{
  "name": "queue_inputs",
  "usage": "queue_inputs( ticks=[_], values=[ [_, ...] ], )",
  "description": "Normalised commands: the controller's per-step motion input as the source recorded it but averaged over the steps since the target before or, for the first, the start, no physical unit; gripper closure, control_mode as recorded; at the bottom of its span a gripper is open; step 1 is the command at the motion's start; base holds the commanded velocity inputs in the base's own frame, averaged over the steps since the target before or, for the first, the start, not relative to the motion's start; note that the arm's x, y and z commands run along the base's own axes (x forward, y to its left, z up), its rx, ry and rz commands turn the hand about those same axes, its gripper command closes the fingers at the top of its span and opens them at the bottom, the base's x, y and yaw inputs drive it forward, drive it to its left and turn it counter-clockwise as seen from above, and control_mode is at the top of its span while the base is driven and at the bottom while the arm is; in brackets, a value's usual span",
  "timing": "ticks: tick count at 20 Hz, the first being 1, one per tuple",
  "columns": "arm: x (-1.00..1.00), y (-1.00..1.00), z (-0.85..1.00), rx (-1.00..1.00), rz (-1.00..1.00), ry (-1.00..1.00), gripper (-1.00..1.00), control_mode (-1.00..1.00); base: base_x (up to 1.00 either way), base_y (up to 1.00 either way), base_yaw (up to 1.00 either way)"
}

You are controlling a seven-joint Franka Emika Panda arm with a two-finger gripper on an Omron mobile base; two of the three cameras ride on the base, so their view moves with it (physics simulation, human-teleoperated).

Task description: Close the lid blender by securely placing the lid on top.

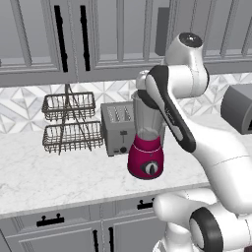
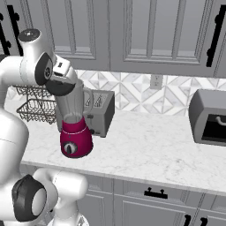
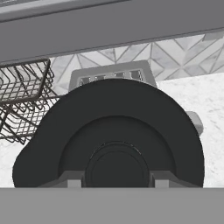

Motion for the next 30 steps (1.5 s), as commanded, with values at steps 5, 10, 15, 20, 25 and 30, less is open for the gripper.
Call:
queue_inputs(
  ticks=[5, 10, 15, 20, 25, 30],
  values=[
    [0.32, 0.0, -0.03, 0.0, 0.0, 0.0, 1.0, -1.0, 0.0, 0.0, 0.0],
    [0.31, 0.0, -0.06, 0.0, 0.0, 0.0, 1.0, -1.0, 0.0, 0.0, 0.0],
    [0.24, 0.0, -0.04, 0.0, 0.0, 0.0, 1.0, -1.0, 0.0, 0.0, 0.0],
    [0.2, 0.0, -0.06, 0.0, 0.0, 0.0, 1.0, -1.0, 0.0, 0.0, 0.0],
    [0.22, 0.0, -0.09, 0.0, 0.0, 0.0, 1.0, -1.0, 0.0, 0.0, 0.0],
    [0.25, 0.0, -0.1, 0.0, 0.0, 0.0, 1.0, -1.0, 0.0, 0.0, 0.0]
  ],
)
